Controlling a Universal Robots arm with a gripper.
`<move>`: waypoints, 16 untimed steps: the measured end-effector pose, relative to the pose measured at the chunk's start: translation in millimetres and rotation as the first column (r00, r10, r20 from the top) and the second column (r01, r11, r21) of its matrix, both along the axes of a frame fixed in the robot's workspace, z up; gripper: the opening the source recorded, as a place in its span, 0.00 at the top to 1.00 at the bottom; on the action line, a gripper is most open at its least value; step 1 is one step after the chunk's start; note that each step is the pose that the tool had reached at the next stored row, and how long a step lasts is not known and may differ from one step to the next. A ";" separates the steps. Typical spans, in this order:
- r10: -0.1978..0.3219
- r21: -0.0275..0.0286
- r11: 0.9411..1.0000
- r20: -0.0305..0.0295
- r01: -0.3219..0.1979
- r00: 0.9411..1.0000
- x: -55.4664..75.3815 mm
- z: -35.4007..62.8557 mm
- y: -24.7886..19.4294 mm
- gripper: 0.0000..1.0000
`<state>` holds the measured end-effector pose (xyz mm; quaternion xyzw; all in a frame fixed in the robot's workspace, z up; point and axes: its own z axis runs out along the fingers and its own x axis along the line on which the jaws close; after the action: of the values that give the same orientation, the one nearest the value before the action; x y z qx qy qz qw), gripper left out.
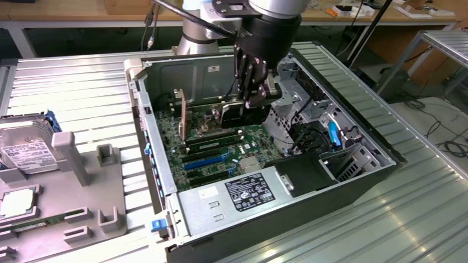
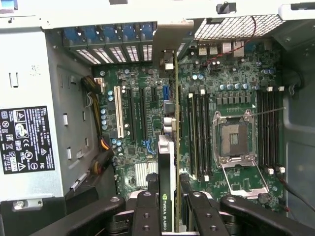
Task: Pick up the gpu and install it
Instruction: 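Insert the gpu into the slot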
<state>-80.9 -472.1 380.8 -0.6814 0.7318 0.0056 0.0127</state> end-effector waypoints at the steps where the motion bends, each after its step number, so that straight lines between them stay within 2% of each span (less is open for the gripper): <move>1: 0.000 0.000 1.000 0.004 0.000 1.000 -2.3 -5.3 0.0 0.73; 9: 0.000 0.000 1.000 0.011 0.000 1.000 -11.6 -27.7 0.0 0.73; 12: 0.000 0.000 1.000 0.012 0.000 1.000 -12.5 -32.3 0.0 0.73; 16: 0.000 0.000 1.000 0.012 0.000 1.000 -12.6 -33.3 0.0 0.73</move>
<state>-93.5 -472.1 347.5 -0.6815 0.7317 0.0016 0.0169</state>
